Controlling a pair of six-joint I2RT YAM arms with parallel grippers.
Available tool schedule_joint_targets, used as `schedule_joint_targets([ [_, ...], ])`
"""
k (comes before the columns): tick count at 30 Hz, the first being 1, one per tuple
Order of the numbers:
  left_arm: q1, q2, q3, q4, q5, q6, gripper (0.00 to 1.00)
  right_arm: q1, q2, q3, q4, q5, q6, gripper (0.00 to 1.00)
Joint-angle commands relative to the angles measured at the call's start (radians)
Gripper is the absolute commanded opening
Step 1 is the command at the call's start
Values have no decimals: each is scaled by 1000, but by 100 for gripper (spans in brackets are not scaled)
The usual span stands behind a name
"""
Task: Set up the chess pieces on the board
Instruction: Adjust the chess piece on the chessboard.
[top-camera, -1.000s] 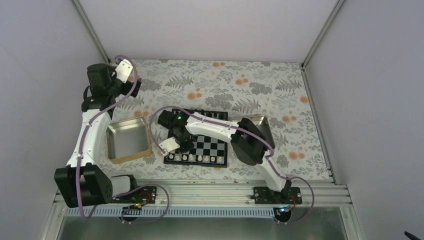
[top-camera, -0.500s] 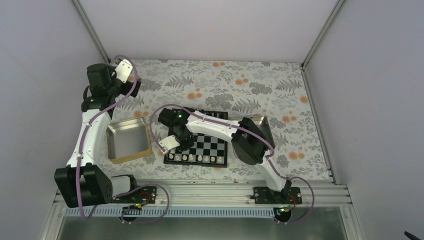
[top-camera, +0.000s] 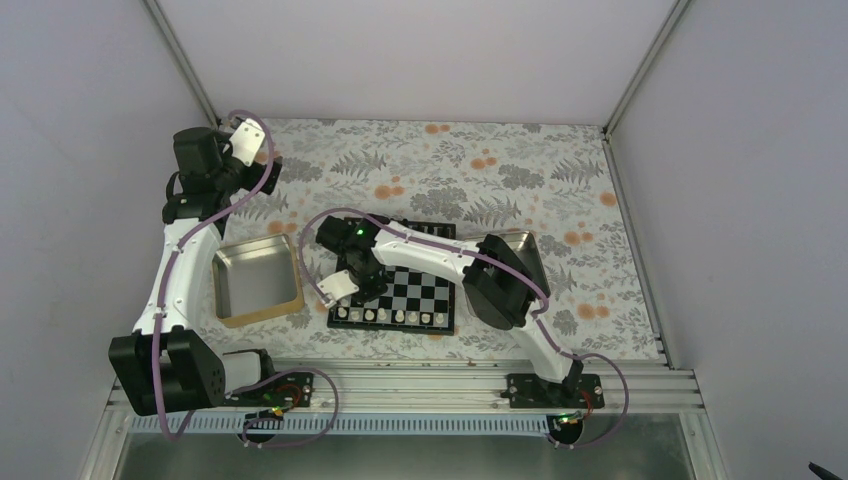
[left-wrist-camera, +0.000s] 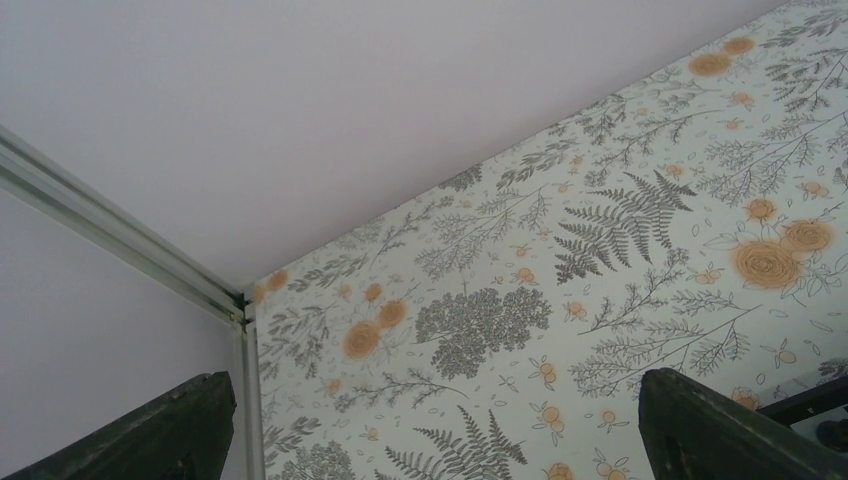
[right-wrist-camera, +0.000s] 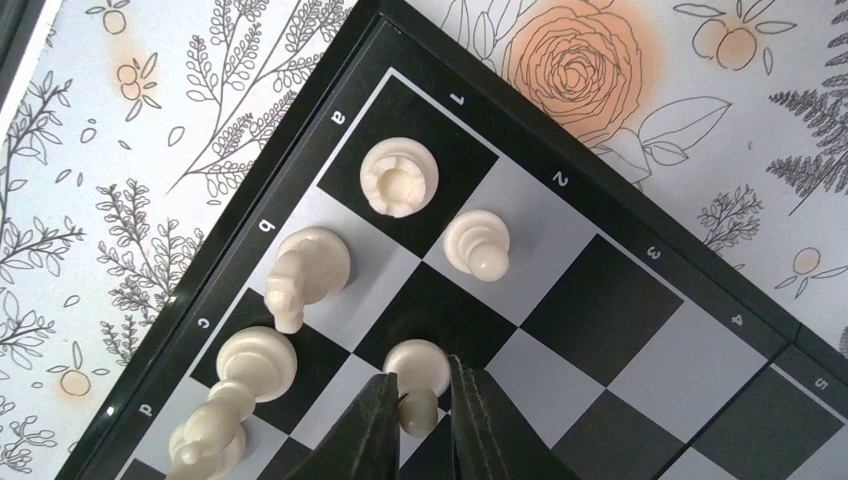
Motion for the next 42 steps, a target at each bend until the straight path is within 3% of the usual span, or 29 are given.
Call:
schedule_joint_targets([
  [1,4,-16,-8,25,23,3,100,1,-19,20,26,-18,9,19],
  [8,5,-19,-6,23,23,4,100,1,-43,29,38,-32,20,25],
  [23,9,-23,-8,22,28,6,100,16,39,177,-42,-59,-4,25],
  [42,14,-19,-13,24,34,8,100,27,92,178,-46,-90,-20,24],
])
